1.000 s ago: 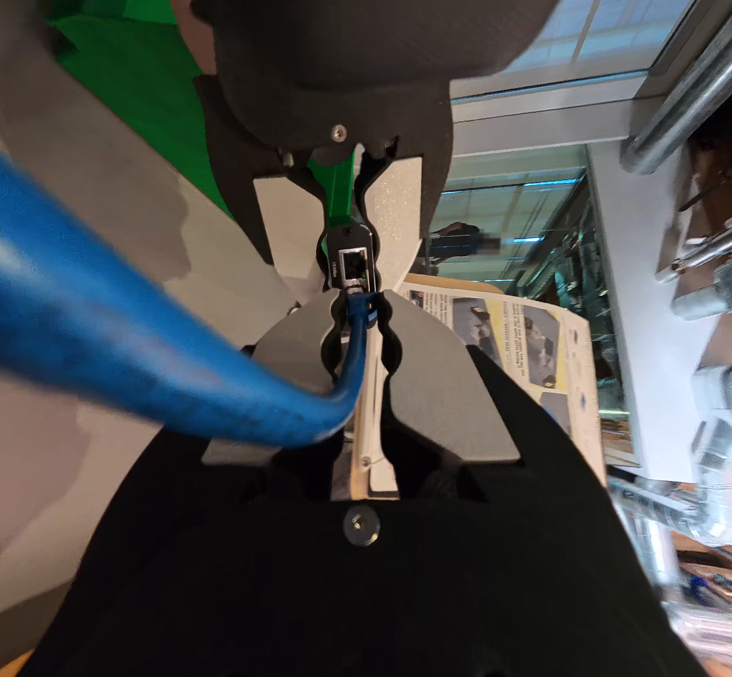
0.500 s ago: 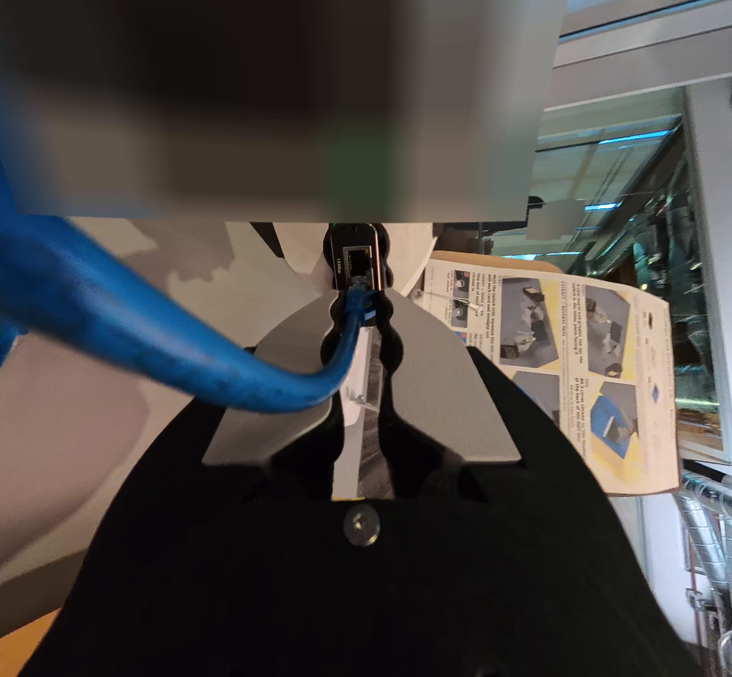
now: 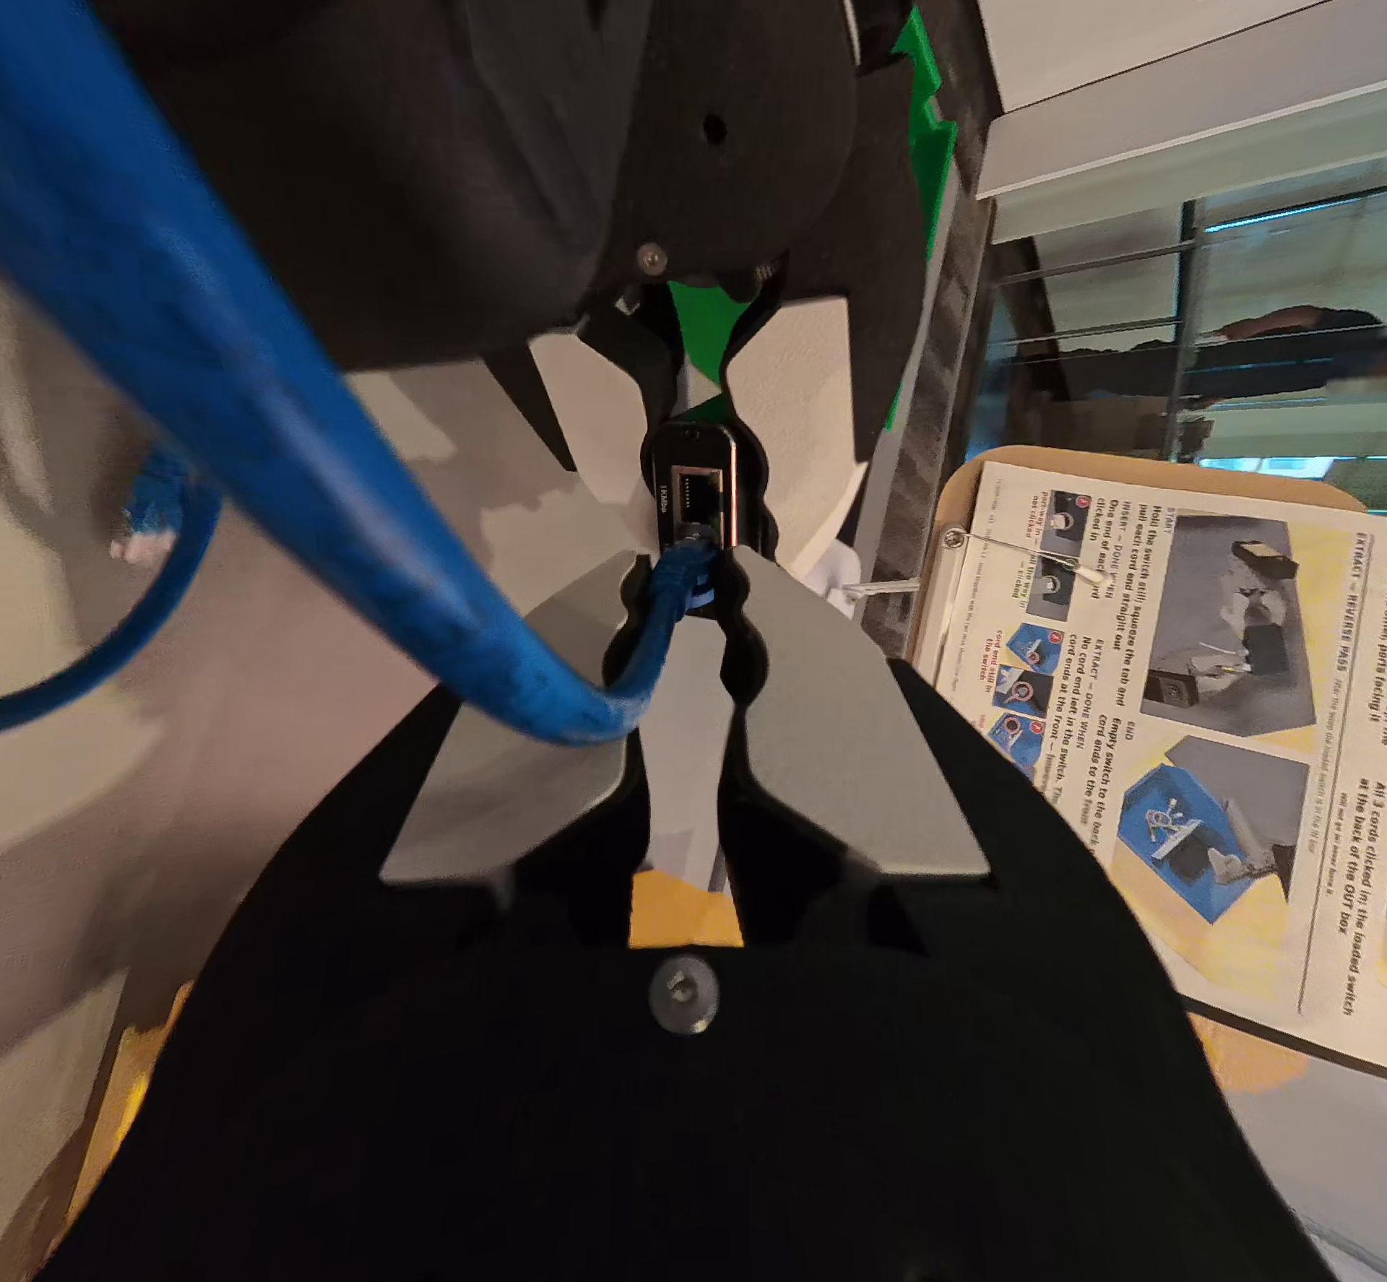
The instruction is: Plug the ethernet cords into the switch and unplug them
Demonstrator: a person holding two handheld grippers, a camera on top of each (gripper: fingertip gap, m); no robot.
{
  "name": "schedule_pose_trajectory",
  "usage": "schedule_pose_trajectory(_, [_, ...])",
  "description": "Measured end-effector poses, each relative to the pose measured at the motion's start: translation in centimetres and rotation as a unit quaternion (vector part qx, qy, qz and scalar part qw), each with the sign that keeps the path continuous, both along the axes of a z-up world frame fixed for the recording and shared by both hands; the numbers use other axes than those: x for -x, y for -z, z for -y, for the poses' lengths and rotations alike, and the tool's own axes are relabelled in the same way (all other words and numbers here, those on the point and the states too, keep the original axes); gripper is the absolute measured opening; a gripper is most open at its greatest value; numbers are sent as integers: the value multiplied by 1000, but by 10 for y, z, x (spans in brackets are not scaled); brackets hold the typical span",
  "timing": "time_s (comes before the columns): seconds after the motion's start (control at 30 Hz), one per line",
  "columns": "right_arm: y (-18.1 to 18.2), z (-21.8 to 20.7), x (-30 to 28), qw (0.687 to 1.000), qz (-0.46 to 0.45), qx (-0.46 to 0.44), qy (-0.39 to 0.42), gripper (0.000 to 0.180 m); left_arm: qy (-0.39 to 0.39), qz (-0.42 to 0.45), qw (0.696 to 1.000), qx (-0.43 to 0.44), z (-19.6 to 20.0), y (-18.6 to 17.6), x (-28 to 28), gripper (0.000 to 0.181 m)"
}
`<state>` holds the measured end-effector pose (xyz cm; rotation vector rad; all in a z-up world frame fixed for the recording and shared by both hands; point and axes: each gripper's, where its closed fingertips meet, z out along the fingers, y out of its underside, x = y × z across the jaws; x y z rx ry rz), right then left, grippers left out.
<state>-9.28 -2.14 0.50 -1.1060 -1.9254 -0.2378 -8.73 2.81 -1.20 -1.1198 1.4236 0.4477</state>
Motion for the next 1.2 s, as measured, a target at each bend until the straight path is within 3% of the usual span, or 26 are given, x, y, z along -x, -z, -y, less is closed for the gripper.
schedule_pose_trajectory(0.47, [-4,14,-10,996,62,67,-7,19,7,6,1000,-2,2,-6,-6,27])
schedule_pose_trajectory(0.5, [20,62,-13,970,114,202,-77,14,-105,41,992,-65,-22,-27,24,27])
schedule_pose_trajectory(0.53, [42,71,-14,966,140,205,-69,13,-131,65,988,-45,-31,-39,47,27])
schedule_pose_trajectory(0.57, [61,49,-28,973,205,94,-41,15,-95,141,985,8,-23,-53,58,27])
schedule_pose_trajectory(0.6, [63,44,-27,979,188,58,-44,15,-34,204,978,37,-9,-72,63,26])
schedule_pose_trajectory(0.67, [44,55,-14,990,85,105,-44,14,-4,255,966,30,11,-103,73,26])
schedule_pose_trajectory(0.73, [18,48,-14,995,27,87,-31,14,5,256,967,9,22,-113,73,27])
schedule_pose_trajectory(0.83, [0,29,-33,996,33,78,27,14,12,256,966,-16,21,-110,67,26])
schedule_pose_trajectory(1.0, [-36,24,-57,990,44,121,66,14,-1,276,961,25,9,-96,64,26])
schedule_pose_trajectory(1.2, [-119,13,-90,984,-21,140,110,14,-3,310,950,29,6,-99,74,26])
